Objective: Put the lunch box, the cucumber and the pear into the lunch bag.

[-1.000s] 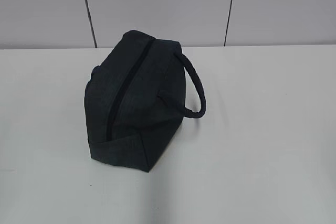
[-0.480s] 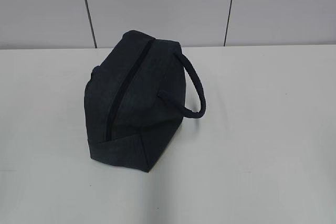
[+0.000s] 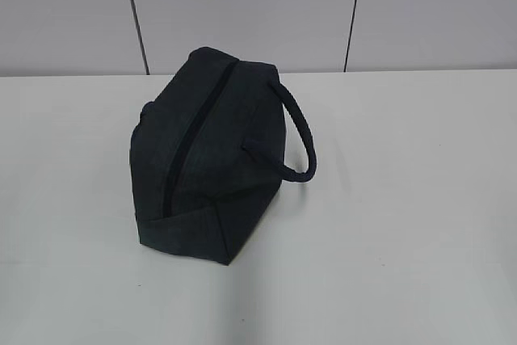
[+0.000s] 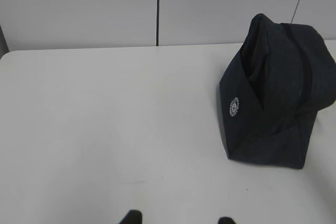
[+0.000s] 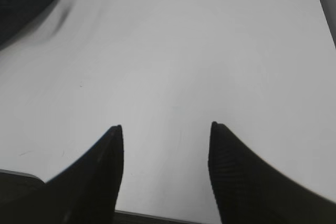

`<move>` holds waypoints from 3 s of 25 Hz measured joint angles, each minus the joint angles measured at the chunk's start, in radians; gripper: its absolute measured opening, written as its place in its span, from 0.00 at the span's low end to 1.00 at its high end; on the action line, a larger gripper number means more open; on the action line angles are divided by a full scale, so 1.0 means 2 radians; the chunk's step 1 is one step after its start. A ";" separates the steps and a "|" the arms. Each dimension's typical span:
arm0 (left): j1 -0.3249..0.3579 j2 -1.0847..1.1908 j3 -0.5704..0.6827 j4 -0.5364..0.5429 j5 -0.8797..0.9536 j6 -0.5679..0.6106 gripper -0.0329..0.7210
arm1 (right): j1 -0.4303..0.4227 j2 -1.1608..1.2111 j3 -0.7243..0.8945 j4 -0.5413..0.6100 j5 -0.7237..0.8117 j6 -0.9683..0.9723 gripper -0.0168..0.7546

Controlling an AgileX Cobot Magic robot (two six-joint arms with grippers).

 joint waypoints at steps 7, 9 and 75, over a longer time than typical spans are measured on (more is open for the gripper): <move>0.070 -0.002 0.000 -0.001 -0.001 0.000 0.37 | -0.081 0.000 0.001 -0.004 0.000 0.000 0.56; 0.075 -0.002 0.000 -0.001 -0.001 0.000 0.37 | -0.093 0.000 0.001 -0.004 0.000 0.000 0.56; 0.076 -0.002 0.001 -0.001 -0.001 0.000 0.36 | -0.098 0.000 0.002 0.087 -0.002 -0.113 0.56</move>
